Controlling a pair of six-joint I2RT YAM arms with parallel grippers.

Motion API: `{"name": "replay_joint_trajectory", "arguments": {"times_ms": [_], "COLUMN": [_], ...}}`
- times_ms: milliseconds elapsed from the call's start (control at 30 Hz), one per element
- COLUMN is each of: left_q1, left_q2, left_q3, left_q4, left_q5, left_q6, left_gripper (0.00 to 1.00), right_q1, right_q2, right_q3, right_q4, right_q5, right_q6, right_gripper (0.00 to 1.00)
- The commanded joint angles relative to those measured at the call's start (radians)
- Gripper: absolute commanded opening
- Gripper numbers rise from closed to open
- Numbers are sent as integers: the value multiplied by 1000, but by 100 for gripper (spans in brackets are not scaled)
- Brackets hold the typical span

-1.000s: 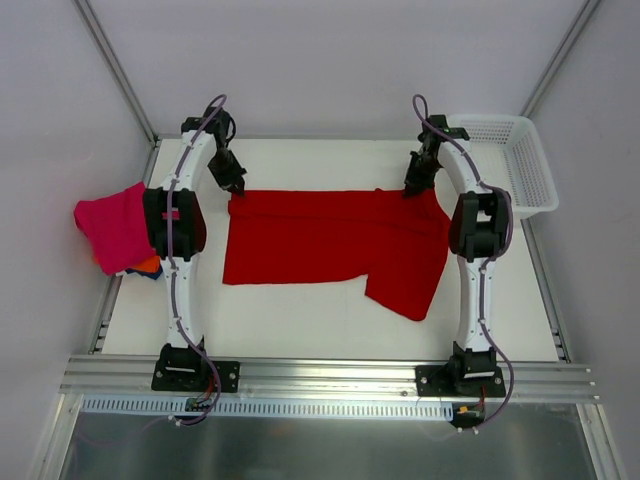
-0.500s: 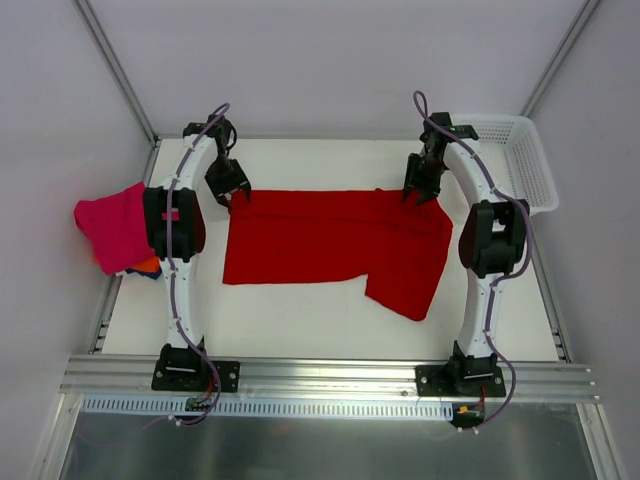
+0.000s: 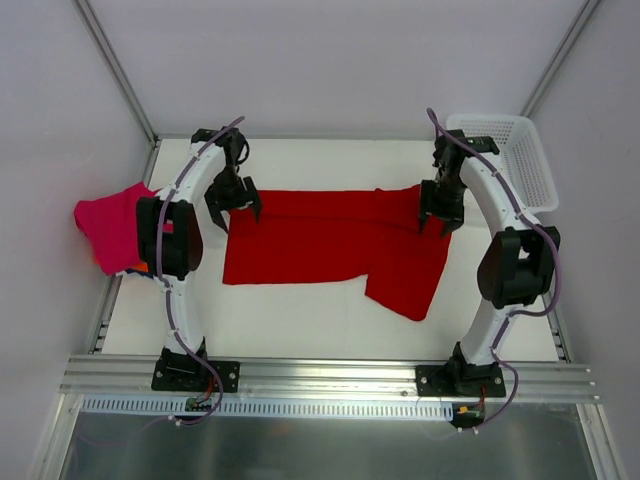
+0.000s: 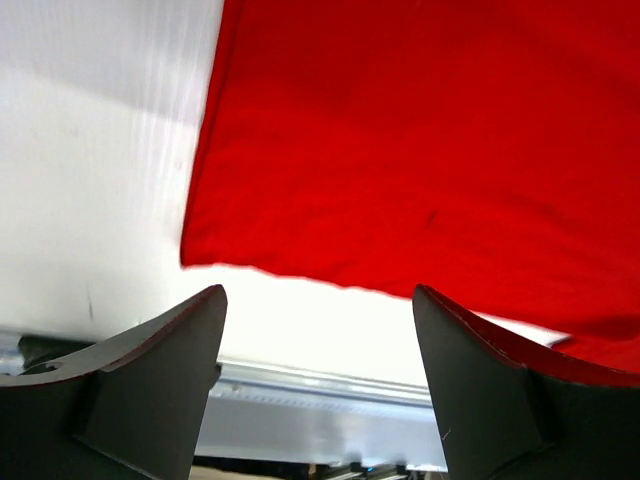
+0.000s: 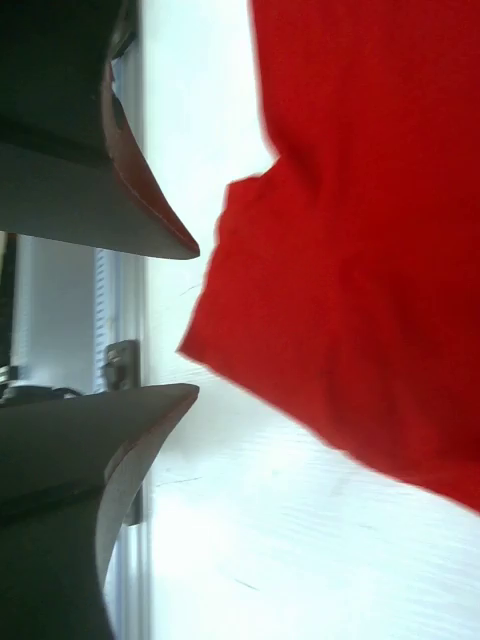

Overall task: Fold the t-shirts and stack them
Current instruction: Fold the tshirt

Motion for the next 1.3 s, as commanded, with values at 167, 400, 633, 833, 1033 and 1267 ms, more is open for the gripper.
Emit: {"name": "replay_joint_trajectory", "arguments": {"times_ms": [167,400,633,833,1033,1267], "left_q1": [-31,-65,-93,-105,-105,-105], "left_q2": [-189,-281,-398,-514,-599,-709], "left_q3": [-280,-528,-773,-862,-928,-1004], "left_q4": [-59,7,176,272,422,605], "left_q5": [-29,-29,-29,-141,-161,-107], "left_q6": [10,5,7,-4,-13,47], "left_gripper": [75,75,74,73,72,72], "right_q1": [11,32,43,46,46,47], "right_q2": [-222,-329,-460,-529,-565,-631], "right_q3": [-310,-477,-652,-755,-822,-893], "right_q4": [-79,-38,1,51,136,249], "right_q5": [-6,-66,-95,-154,-241,-319], "right_q6": [-20,28,52,46,34,80], "right_gripper": [57,58,58,58,58,62]}}
